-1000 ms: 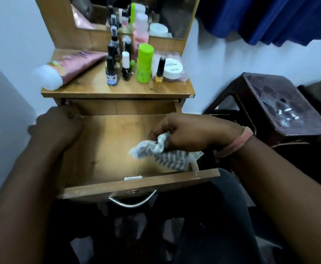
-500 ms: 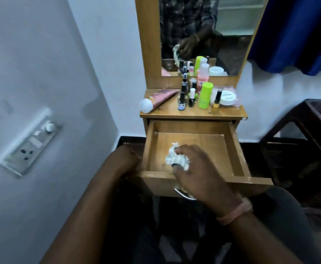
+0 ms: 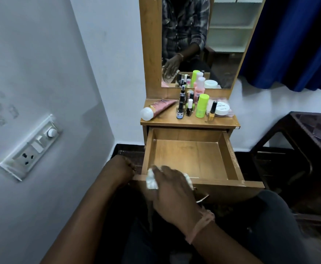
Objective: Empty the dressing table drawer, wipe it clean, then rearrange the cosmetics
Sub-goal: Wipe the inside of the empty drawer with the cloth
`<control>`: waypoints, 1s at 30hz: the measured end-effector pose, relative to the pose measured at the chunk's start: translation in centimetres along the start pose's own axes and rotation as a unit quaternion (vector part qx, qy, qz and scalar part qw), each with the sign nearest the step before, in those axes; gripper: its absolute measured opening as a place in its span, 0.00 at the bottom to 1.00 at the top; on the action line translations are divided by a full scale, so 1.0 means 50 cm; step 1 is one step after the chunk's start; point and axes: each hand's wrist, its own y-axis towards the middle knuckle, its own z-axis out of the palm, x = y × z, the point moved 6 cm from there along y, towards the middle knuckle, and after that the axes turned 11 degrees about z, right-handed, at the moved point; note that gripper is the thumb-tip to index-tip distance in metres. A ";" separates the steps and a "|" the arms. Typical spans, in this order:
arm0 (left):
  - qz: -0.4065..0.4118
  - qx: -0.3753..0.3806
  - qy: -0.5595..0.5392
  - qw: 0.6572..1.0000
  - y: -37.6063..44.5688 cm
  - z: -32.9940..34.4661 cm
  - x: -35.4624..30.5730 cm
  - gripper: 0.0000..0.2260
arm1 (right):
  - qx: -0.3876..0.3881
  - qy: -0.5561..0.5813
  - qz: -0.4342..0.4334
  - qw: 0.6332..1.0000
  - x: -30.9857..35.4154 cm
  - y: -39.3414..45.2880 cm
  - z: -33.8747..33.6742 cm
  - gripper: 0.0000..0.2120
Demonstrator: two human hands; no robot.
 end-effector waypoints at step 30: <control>0.259 0.000 0.189 0.947 -0.086 0.114 -0.177 0.12 | -0.050 0.027 0.133 0.989 -0.330 -0.100 -0.106 0.30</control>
